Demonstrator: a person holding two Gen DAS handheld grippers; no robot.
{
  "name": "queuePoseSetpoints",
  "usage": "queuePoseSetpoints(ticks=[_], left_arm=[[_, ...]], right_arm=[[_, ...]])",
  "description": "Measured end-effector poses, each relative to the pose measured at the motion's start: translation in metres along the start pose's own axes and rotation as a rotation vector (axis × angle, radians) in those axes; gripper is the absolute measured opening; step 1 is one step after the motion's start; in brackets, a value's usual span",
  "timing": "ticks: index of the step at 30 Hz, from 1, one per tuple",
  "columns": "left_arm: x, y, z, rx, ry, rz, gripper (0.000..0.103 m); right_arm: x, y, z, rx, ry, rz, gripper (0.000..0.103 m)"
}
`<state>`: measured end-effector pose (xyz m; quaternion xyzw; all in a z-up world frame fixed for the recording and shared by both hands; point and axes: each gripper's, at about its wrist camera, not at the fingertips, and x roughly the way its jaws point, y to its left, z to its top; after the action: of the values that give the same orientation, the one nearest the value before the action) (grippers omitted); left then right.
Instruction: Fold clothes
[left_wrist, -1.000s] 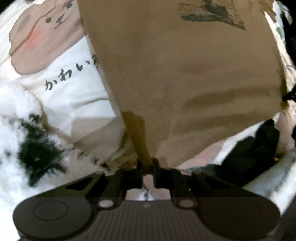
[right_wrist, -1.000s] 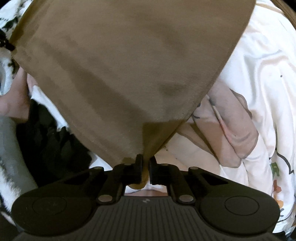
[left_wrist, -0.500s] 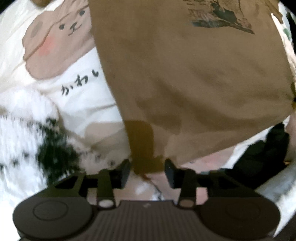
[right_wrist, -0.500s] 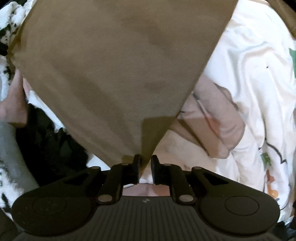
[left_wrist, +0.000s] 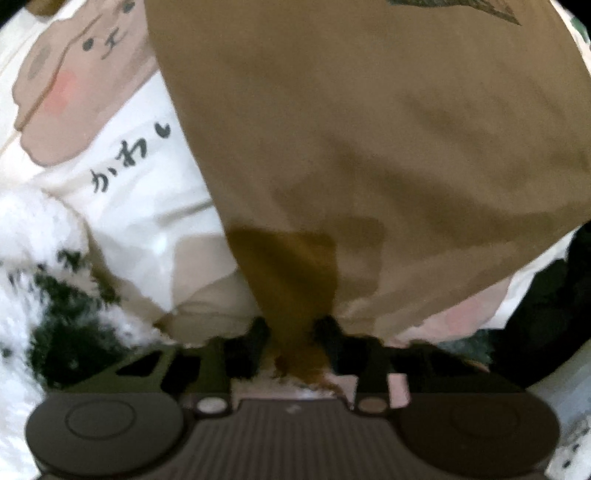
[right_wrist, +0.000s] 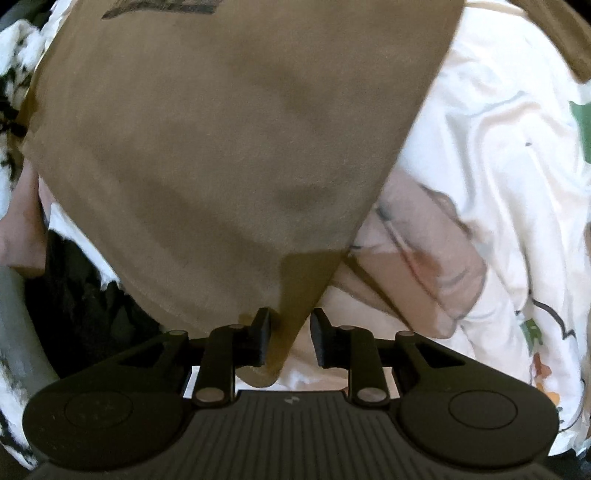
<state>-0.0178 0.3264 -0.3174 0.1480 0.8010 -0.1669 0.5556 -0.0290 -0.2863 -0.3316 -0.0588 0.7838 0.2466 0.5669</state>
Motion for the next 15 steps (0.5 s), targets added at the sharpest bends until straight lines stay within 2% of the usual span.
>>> queuePoseSetpoints(ticks=[1,6,11,15], left_arm=[[-0.001,0.001,0.0,-0.006,0.012,0.005,0.013],[-0.007,0.002,0.0,-0.04,0.046,0.034,0.017],[-0.027,-0.006,0.005,-0.025,-0.003,0.062,0.044],[-0.04,-0.009,0.012,-0.04,-0.05,0.084,0.059]], right_arm=[[0.004,0.004,0.0,-0.021,0.027,-0.003,0.017],[0.0,0.004,0.001,-0.035,0.062,-0.027,0.019],[-0.019,0.003,0.003,-0.018,0.006,-0.039,0.03],[-0.029,0.008,0.006,-0.007,-0.036,-0.056,0.038]])
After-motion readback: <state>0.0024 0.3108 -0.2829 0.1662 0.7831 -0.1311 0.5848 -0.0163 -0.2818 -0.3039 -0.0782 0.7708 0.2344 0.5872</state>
